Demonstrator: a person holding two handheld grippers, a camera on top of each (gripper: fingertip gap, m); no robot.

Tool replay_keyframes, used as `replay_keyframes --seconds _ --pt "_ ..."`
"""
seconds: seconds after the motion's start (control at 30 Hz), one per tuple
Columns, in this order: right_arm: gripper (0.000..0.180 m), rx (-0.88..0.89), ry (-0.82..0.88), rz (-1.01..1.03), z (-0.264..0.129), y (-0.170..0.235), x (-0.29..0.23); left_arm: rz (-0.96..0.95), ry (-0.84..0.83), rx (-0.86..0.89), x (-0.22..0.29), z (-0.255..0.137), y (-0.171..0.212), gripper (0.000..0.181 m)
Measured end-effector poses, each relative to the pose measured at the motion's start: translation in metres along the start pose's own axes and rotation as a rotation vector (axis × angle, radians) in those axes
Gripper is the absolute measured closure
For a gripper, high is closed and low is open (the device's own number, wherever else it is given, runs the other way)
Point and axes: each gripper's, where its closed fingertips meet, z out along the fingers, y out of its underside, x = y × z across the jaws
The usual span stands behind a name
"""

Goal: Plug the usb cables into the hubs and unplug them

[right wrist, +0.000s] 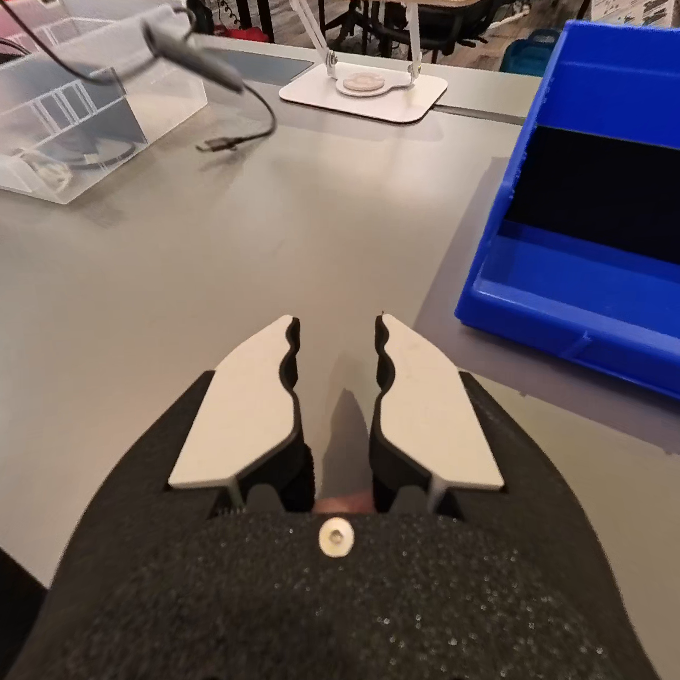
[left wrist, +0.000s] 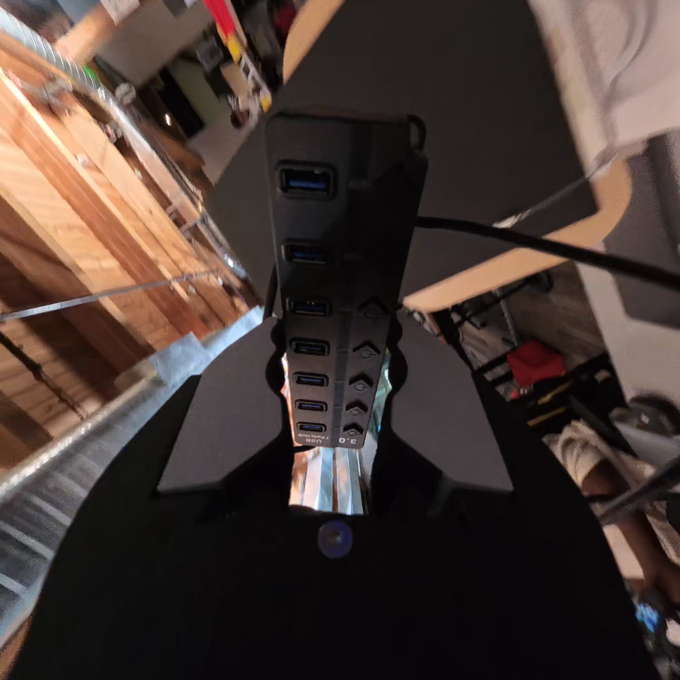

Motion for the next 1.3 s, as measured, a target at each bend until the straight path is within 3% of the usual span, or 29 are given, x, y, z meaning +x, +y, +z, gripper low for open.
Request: replay_keyframes --seconds 0.13,0.2,0.27,0.33,0.57,0.7,0.77,0.8,0.9,0.97,1.03,1.2,1.3 --pt "0.141 0.058 -0.082 0.087 -0.006 -0.011 -0.006 0.118 0.026 0.236 0.044 -0.019 -0.097 0.128" --pt "0.138 0.067 -0.221 0.150 -0.009 -0.019 -0.020 0.201 0.001 0.325 0.066 -0.034 -0.137 0.128" --pt "0.138 0.064 -0.386 0.172 -0.013 -0.030 -0.039 0.242 -0.012 0.408 0.085 -0.051 -0.170 0.128" --pt "0.136 0.087 -0.437 0.162 -0.013 -0.047 -0.046 0.273 -0.014 0.451 0.098 -0.064 -0.191 0.127" --pt "0.132 0.045 -0.600 0.066 -0.001 -0.095 -0.081 0.382 -0.056 0.487 0.112 -0.088 -0.216 0.128" --pt "0.128 -0.060 -0.757 0.055 0.013 -0.102 -0.122 0.494 -0.134 0.413 0.106 -0.090 -0.222 0.128" --pt "0.131 -0.102 -0.723 0.094 0.029 -0.102 -0.127 0.516 -0.181 0.387 0.101 -0.092 -0.227 0.127" --pt "0.146 -0.130 -0.692 0.104 0.038 -0.099 -0.127 0.509 -0.183 0.376 0.101 -0.093 -0.229 0.128" --pt "0.151 -0.056 -0.586 0.060 0.057 -0.104 -0.114 0.464 -0.157 0.281 0.105 -0.084 -0.220 0.129" --pt "0.153 -0.062 -0.462 -0.006 0.070 -0.099 -0.097 0.363 -0.128 0.265 0.107 -0.085 -0.203 0.134" --pt "0.153 -0.043 -0.450 0.001 0.075 -0.099 -0.084 0.127 -0.060 0.232 0.107 -0.087 -0.172 0.133" --pt "0.153 0.112 -0.475 0.082 0.076 -0.125 -0.055 -0.823 0.320 0.090 0.156 -0.093 -0.056 0.136" --pt "0.153 0.230 -0.516 0.136 0.085 -0.156 -0.044 -1.307 0.594 0.096 0.217 -0.092 -0.022 0.134"
